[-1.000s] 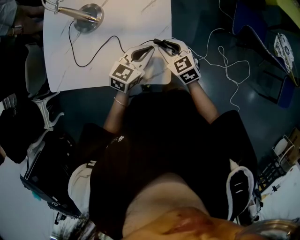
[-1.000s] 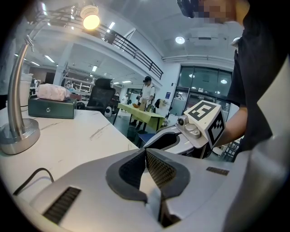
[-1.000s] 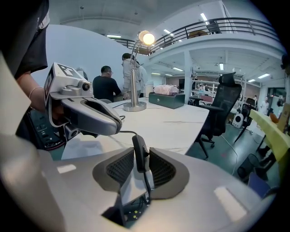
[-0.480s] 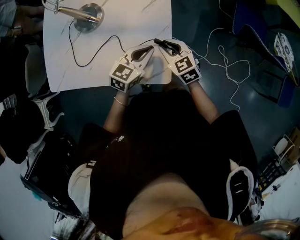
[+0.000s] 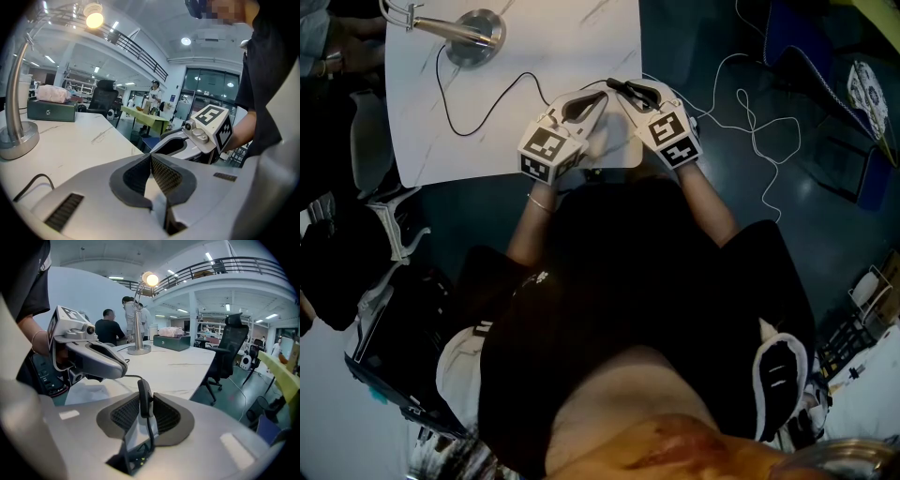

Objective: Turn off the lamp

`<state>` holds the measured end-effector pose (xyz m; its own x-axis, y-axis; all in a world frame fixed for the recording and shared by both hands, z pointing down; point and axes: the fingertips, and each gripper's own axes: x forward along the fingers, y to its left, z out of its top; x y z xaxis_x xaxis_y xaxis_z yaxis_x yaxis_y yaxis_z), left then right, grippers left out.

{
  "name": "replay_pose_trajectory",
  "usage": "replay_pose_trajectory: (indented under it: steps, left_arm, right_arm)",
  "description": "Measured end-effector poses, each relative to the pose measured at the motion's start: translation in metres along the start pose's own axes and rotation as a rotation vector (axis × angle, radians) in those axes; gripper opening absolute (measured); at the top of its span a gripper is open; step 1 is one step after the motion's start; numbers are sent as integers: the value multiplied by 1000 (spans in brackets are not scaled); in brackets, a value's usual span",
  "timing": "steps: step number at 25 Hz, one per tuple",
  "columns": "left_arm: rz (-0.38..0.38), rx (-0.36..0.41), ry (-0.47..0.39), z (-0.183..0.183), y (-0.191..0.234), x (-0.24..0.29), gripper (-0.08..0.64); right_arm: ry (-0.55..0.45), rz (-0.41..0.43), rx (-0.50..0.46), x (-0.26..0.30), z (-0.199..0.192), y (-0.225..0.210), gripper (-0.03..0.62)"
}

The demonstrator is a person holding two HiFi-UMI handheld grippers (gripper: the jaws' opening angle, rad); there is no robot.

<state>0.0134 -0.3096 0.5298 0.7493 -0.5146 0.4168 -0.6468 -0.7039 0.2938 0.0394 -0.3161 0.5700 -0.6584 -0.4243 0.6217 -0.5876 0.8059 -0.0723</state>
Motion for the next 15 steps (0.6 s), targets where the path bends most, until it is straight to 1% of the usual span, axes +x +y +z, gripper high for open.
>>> replay_pose_trajectory:
  steps: [7, 15]
  left_arm:
    - [-2, 7, -9, 9, -4, 1, 9]
    - [-3, 6, 3, 3, -5, 0, 8]
  right_arm:
    - [4, 5, 7, -2, -2, 2, 87]
    - [7, 1, 0, -2, -3, 2, 87]
